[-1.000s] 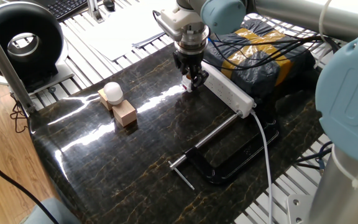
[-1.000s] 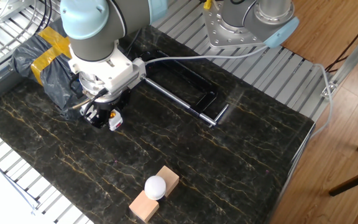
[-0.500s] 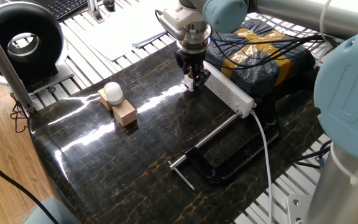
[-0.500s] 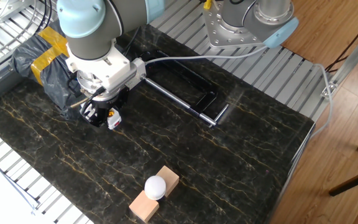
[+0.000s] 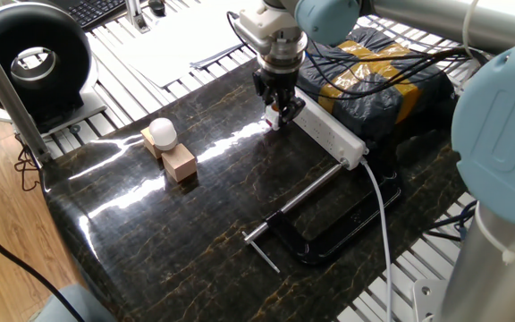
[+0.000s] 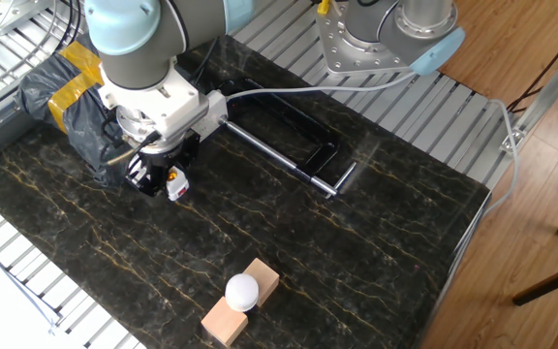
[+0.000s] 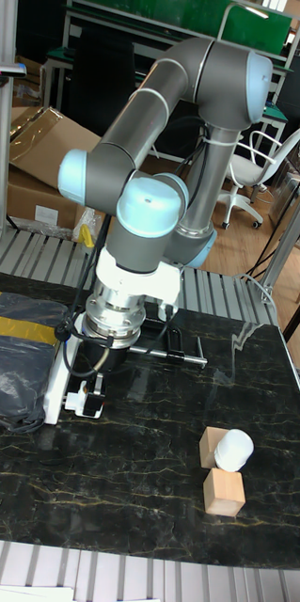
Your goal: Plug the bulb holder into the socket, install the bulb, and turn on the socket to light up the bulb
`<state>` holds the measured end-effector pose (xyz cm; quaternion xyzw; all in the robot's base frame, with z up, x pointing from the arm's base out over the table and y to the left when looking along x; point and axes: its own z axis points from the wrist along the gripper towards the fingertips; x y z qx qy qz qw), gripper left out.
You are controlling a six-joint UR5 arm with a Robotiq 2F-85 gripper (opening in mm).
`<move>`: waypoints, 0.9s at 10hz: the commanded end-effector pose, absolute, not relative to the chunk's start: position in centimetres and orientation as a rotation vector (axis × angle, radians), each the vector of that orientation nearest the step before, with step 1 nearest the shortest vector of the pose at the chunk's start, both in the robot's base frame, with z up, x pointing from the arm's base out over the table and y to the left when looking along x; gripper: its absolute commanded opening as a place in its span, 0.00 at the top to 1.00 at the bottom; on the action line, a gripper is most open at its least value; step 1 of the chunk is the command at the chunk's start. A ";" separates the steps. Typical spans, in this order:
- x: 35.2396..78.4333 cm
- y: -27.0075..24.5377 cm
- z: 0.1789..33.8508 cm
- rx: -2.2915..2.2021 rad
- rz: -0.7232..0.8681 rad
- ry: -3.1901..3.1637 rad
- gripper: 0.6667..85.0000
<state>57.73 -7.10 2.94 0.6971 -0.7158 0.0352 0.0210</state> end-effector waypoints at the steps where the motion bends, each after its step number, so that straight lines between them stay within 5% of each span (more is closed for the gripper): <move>1: 57.7 -8.1 2.7 2.162 0.108 -2.223 1.00; 9: 57.7 -7.2 2.8 2.094 0.175 -2.222 1.00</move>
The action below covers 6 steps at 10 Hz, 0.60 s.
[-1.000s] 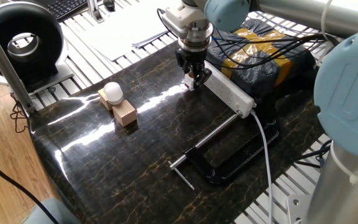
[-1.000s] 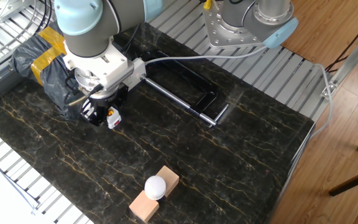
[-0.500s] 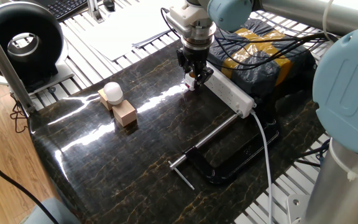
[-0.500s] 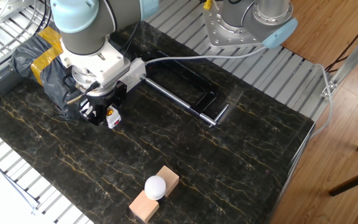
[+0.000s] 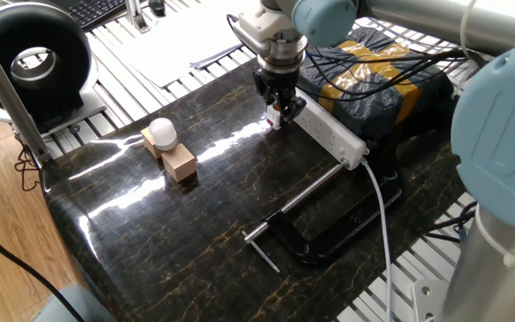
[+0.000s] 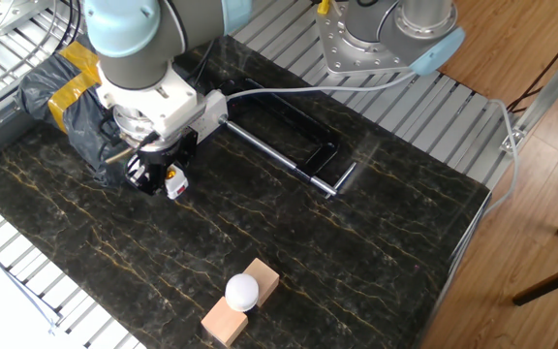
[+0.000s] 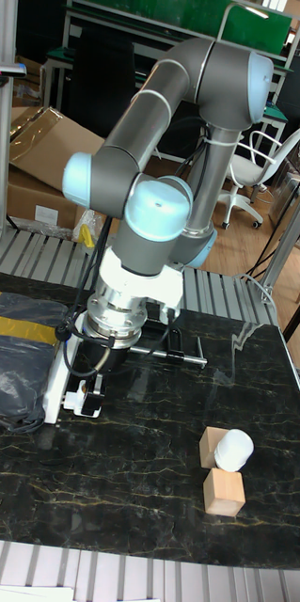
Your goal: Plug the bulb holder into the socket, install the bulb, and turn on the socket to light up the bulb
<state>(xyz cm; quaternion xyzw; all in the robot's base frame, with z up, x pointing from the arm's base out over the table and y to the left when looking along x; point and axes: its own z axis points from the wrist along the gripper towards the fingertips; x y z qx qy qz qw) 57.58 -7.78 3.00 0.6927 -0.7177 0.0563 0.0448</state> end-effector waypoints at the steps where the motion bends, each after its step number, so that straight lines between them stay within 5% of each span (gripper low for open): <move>1: 57.8 -7.7 2.3 2.109 0.138 -2.220 1.00; 6: 57.0 -8.1 1.9 2.066 0.131 -2.219 1.00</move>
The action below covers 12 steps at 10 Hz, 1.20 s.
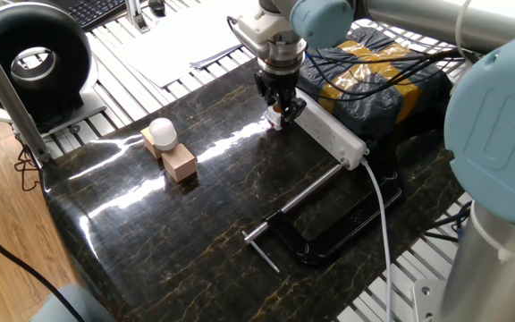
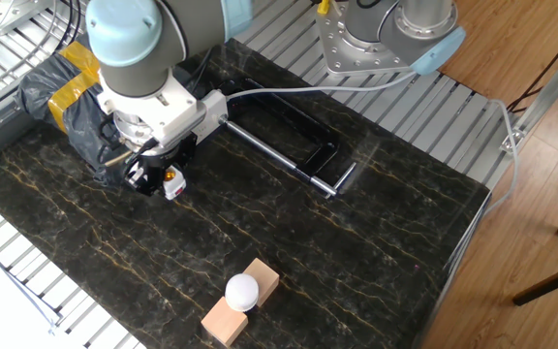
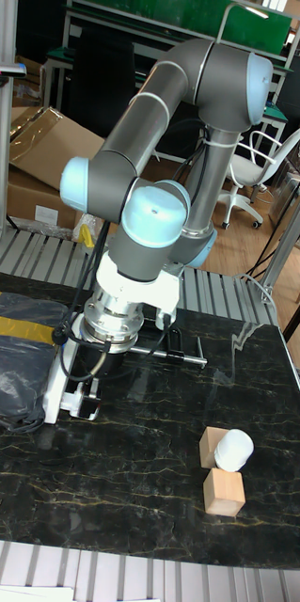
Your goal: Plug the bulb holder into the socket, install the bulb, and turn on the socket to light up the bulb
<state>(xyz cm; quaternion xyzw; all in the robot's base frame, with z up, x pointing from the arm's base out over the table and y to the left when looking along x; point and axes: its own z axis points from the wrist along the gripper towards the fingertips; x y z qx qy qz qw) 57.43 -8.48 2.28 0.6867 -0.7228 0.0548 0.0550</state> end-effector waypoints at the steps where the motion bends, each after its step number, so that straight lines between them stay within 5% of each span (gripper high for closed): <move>1: 57.3 -8.8 1.5 2.096 0.123 -2.195 1.00; 7: 58.2 -7.1 3.3 2.086 0.133 -2.202 1.00; 9: 58.0 -7.6 3.0 2.105 0.121 -2.194 0.76; 11: 57.6 -7.6 3.2 2.095 0.145 -2.203 0.70; 12: 57.6 -7.7 3.4 2.118 0.143 -2.180 0.54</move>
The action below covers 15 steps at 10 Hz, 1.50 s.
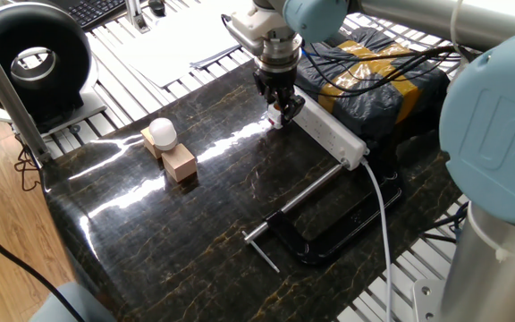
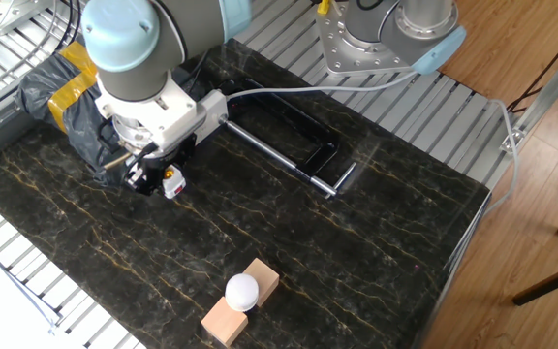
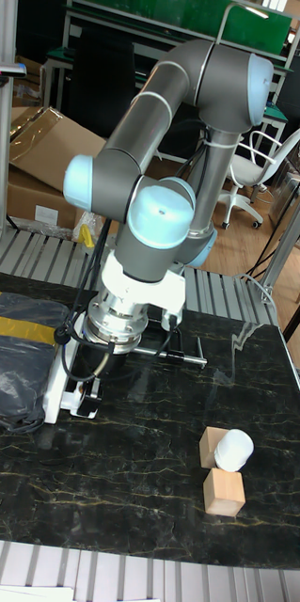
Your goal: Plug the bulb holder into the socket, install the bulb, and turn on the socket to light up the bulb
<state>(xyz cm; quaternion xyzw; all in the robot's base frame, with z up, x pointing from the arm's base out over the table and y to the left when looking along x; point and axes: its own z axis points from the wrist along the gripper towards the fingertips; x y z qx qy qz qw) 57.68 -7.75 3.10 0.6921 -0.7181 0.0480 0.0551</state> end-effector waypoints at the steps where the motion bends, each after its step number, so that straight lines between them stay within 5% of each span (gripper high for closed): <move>1: 57.6 -7.5 3.3 2.148 0.116 -2.165 0.35; 3: 57.8 -7.4 3.3 2.210 0.055 -2.134 0.04; 11: 55.6 -2.7 7.4 2.103 -0.123 -2.267 0.06; 12: 55.5 -1.8 7.6 2.093 -0.164 -2.305 0.11; 13: 55.9 -1.9 7.6 2.040 -0.131 -2.367 0.26; 14: 56.2 -2.5 7.7 1.959 -0.088 -2.433 0.50; 15: 56.2 -3.0 7.8 1.864 -0.069 -2.506 0.92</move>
